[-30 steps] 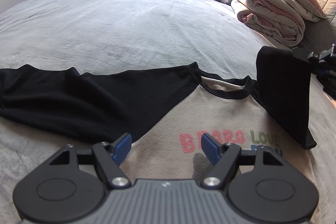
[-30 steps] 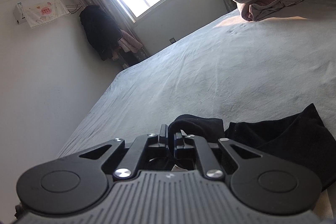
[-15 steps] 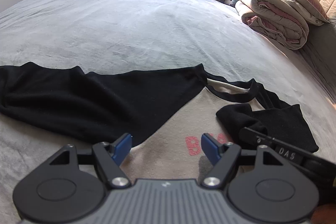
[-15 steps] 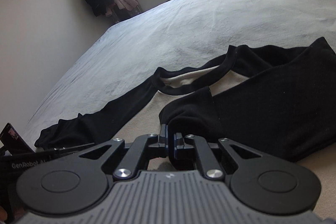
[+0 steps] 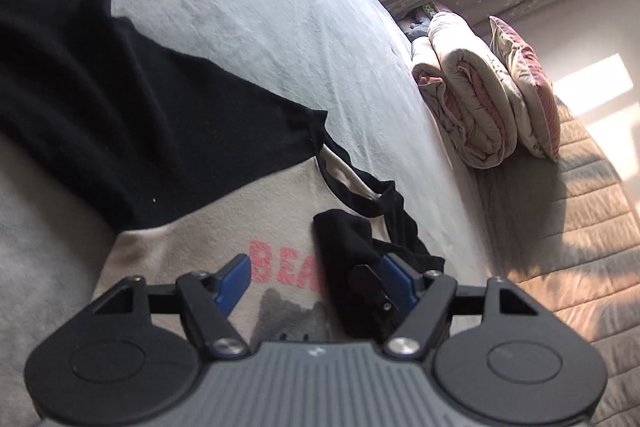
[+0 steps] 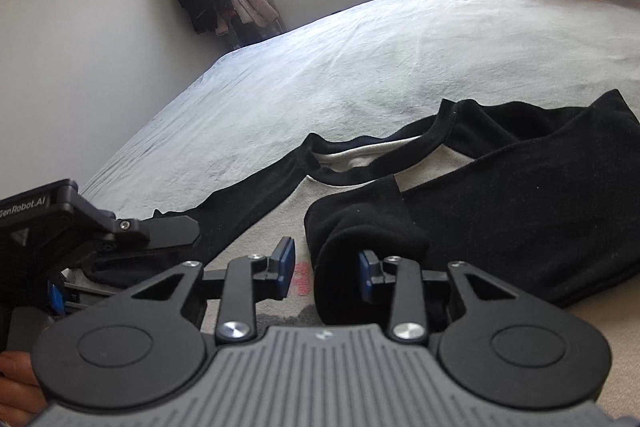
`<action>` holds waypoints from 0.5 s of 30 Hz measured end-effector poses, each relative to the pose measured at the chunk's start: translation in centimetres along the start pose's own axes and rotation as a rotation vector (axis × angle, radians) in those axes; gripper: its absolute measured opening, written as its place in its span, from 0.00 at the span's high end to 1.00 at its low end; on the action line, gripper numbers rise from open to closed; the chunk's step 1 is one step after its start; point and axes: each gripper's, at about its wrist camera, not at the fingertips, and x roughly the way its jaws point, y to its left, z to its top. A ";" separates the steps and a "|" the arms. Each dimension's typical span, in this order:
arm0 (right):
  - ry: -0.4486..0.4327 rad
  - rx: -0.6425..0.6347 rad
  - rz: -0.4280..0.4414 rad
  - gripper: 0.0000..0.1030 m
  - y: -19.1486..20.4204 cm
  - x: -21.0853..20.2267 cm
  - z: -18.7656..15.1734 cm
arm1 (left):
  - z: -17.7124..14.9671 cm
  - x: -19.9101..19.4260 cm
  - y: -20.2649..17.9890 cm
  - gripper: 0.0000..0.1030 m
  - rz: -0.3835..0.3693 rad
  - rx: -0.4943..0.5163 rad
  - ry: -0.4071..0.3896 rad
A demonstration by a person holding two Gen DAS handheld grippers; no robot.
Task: Fold clothes
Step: 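Lay the black sleeve across the tee front with the right gripper, then grasp the tee side edge with the left gripper while the right gripper releases the sleeve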
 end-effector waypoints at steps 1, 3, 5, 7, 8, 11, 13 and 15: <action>0.001 -0.018 0.009 0.65 0.3 0.1 0.0 | 0.1 0.3 0.4 0.29 -0.020 -0.034 0.010; 0.016 -0.066 0.024 0.65 1.0 0.2 -0.3 | 0.1 0.8 1.1 0.29 -0.055 -0.095 0.028; 0.032 -0.114 0.039 0.65 1.8 0.4 -0.7 | 0.1 1.1 1.4 0.29 -0.084 -0.137 0.039; 0.047 -0.162 0.054 0.64 2.5 0.6 -1.0 | 0.0 1.3 1.6 0.28 -0.106 -0.168 0.044; 0.055 -0.186 0.062 0.64 2.8 0.7 -1.2 | 0.0 1.4 1.6 0.28 -0.113 -0.179 0.041; 0.078 -0.258 0.084 0.64 3.9 0.9 -1.7 | 0.0 1.6 1.6 0.28 -0.114 -0.194 0.031; 0.093 -0.306 0.099 0.64 4.6 1.1 -2.0 | 0.0 1.8 1.5 0.28 -0.102 -0.190 0.027; 0.108 -0.354 0.115 0.64 5.3 1.3 -2.3 | -0.1 2.1 1.1 0.29 -0.085 -0.180 0.024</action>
